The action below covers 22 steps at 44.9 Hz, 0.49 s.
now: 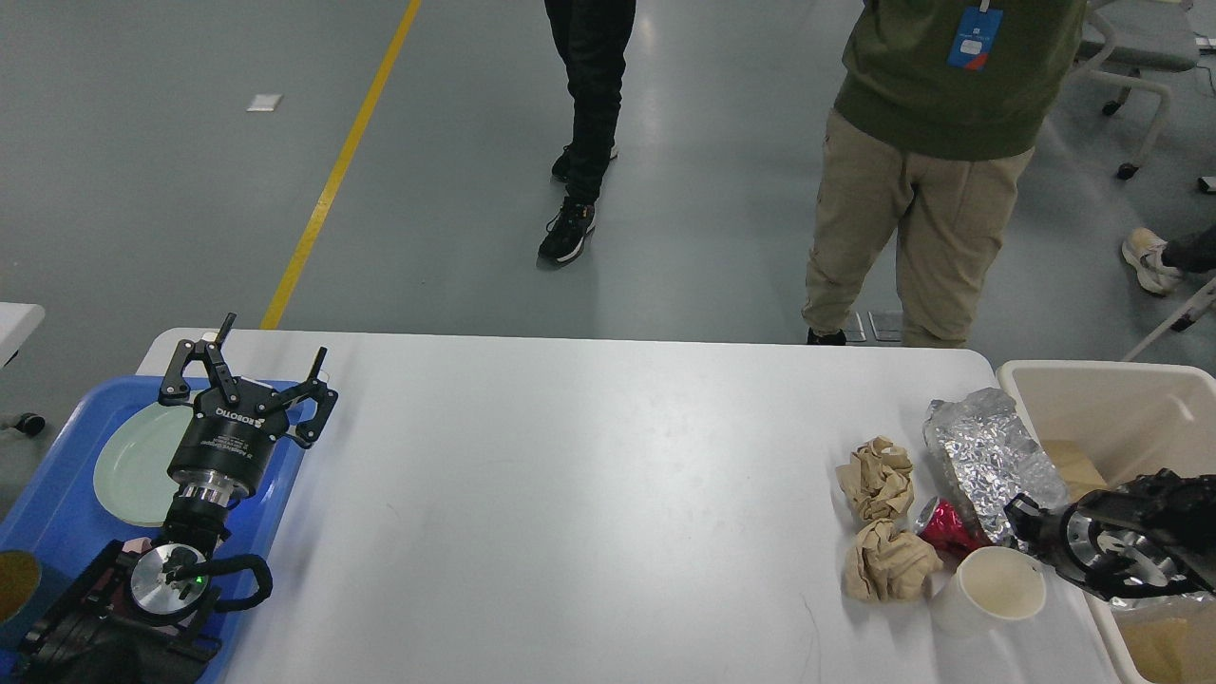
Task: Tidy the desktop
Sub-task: 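Grasp the crumpled foil ball with the right gripper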
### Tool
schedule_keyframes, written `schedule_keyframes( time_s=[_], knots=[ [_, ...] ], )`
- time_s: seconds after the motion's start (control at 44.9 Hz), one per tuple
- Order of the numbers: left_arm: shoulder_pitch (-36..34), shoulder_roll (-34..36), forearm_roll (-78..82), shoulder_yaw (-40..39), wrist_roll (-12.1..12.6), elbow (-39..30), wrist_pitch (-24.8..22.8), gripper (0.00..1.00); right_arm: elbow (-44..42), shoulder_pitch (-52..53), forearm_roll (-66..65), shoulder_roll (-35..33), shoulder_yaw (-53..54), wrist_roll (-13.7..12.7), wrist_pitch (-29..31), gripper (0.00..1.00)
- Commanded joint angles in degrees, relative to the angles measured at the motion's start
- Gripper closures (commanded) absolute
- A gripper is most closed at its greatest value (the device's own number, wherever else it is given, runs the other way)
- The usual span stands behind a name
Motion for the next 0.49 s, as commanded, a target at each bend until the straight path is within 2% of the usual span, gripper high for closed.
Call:
schedule_keyframes(
  time_s=[0.0, 0.468],
  knots=[
    [0.05, 0.00, 0.00, 0.00, 0.00, -0.01, 0.00, 0.04, -0.05, 0.09, -0.10, 0.00, -0.01, -1.40, -0.08, 1.00],
    [0.05, 0.00, 0.00, 0.00, 0.00, -0.01, 0.00, 0.04, 0.56, 1.14, -0.01, 0.00, 0.17, -2.11, -0.08, 1.00]
  ],
)
